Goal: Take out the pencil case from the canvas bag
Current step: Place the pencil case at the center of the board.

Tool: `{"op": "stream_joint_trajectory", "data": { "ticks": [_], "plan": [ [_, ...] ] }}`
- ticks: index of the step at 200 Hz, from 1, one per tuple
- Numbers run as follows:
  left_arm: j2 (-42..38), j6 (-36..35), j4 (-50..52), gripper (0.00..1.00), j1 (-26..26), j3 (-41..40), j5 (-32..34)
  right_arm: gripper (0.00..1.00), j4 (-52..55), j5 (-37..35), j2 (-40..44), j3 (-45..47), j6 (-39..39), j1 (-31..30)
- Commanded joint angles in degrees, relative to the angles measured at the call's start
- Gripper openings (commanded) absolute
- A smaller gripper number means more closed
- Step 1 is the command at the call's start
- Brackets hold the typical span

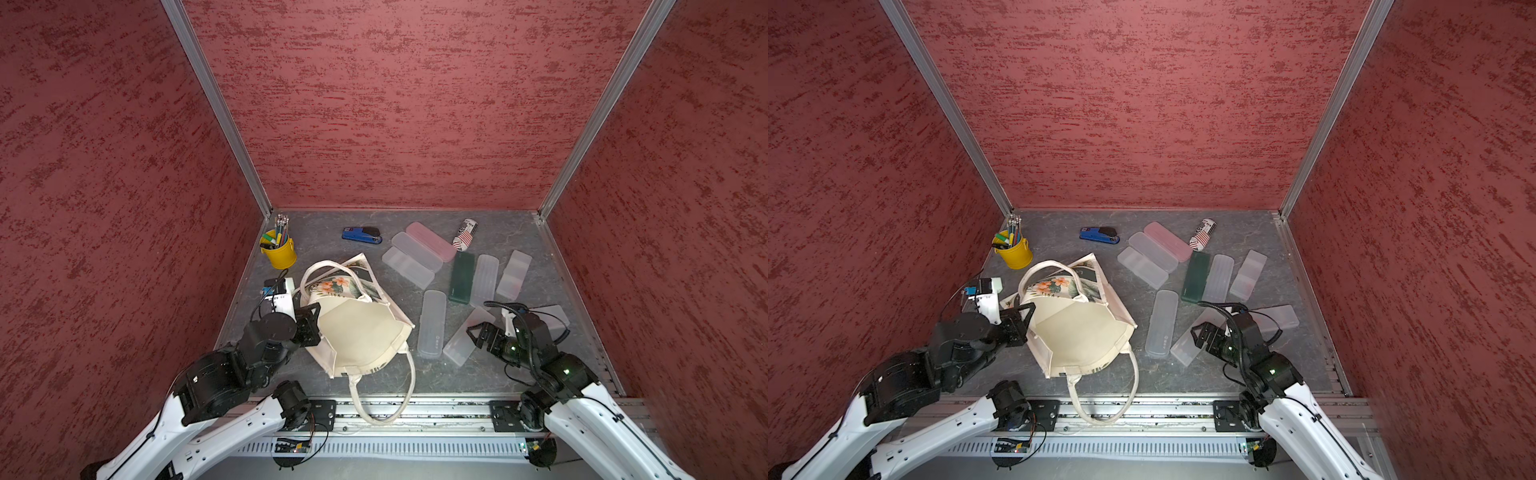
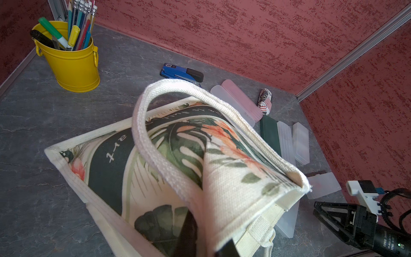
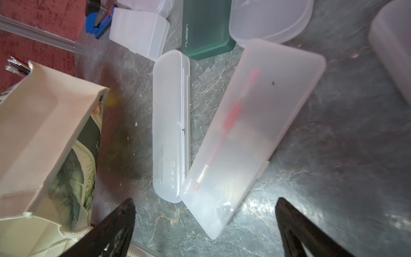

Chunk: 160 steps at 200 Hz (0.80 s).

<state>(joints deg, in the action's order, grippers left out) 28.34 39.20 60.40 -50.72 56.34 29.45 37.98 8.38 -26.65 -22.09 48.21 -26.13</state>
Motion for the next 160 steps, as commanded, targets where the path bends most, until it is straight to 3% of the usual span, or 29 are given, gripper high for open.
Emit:
{"op": "stream_joint_trajectory", "data": {
  "ticks": [1,14,50,96,124,160],
  "plan": [
    [-0.31,0.77,-3.81,0.0,0.36,0.24,0.42,0.99,0.26,-0.99,3.17,-1.99,2.26,0.24],
    [-0.3,0.77,-4.02,0.0,0.36,0.27,0.52,0.99,-5.09,4.13,4.61,0.43,3.69,0.22],
    [-0.04,0.96,-4.07,0.0,0.36,0.57,0.69,0.99,-13.63,9.75,6.85,4.15,3.84,-0.52],
    [1.77,1.31,-4.42,0.0,0.36,1.39,0.87,0.99,-16.7,10.3,3.63,0.48,-0.15,-5.29],
    [2.92,1.32,-4.93,0.0,0.36,2.36,1.19,0.99,-23.3,6.41,-0.93,1.82,1.4,-13.87],
    [4.37,1.49,-6.57,0.0,0.44,3.64,1.4,0.95,-35.96,-4.58,-14.5,1.39,3.24,-30.64]
  ]
}}
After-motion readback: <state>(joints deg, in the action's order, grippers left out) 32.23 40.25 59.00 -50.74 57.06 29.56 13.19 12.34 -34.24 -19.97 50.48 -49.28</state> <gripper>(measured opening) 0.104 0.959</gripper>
